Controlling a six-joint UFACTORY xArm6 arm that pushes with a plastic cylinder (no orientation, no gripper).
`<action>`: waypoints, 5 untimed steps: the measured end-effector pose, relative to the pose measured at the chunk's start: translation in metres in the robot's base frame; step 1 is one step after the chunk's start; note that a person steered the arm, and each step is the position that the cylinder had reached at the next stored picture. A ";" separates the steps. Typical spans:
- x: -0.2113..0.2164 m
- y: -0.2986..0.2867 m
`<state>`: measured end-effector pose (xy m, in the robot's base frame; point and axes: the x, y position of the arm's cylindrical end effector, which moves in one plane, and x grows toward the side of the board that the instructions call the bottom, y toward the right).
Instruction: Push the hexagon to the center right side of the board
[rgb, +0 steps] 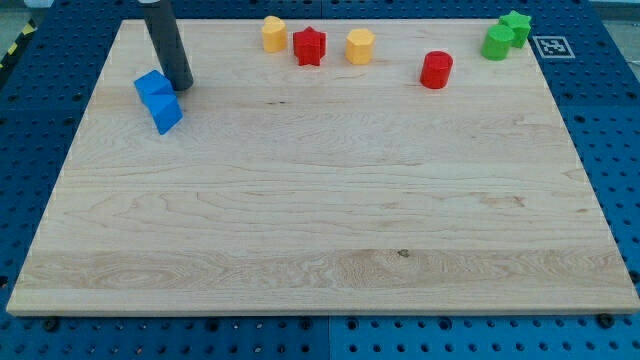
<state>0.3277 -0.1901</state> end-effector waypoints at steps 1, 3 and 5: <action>0.000 -0.002; -0.001 0.019; 0.025 0.121</action>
<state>0.3528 -0.0692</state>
